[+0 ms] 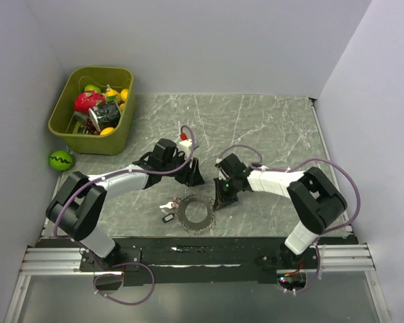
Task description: Put the keys on the keyring
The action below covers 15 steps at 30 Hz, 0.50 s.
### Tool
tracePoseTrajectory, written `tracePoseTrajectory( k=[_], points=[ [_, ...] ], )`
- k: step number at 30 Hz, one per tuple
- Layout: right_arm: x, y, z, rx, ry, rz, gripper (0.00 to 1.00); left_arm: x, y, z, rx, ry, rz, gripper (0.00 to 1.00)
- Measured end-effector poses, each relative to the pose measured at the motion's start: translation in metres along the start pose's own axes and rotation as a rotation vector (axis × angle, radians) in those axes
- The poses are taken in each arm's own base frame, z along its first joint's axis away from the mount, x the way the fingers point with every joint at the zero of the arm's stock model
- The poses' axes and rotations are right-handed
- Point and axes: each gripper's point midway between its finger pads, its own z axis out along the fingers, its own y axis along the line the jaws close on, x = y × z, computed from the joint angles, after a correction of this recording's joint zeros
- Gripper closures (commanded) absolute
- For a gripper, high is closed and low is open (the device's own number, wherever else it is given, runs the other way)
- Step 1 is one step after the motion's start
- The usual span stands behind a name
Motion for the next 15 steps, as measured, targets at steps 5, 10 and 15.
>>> tracePoseTrajectory(
  k=[5,10,15],
  points=[
    [-0.051,-0.007,-0.002,0.054,-0.095,-0.031,1.00,0.000,0.000,0.000,-0.001,0.001,0.000,0.42],
    [-0.122,-0.012,-0.016,0.089,-0.236,-0.058,1.00,0.001,0.000,0.000,-0.001,0.004,0.000,0.42],
    [-0.182,-0.008,-0.033,0.099,-0.344,-0.094,1.00,0.001,0.000,0.000,0.000,0.005,-0.001,0.51]
  ],
)
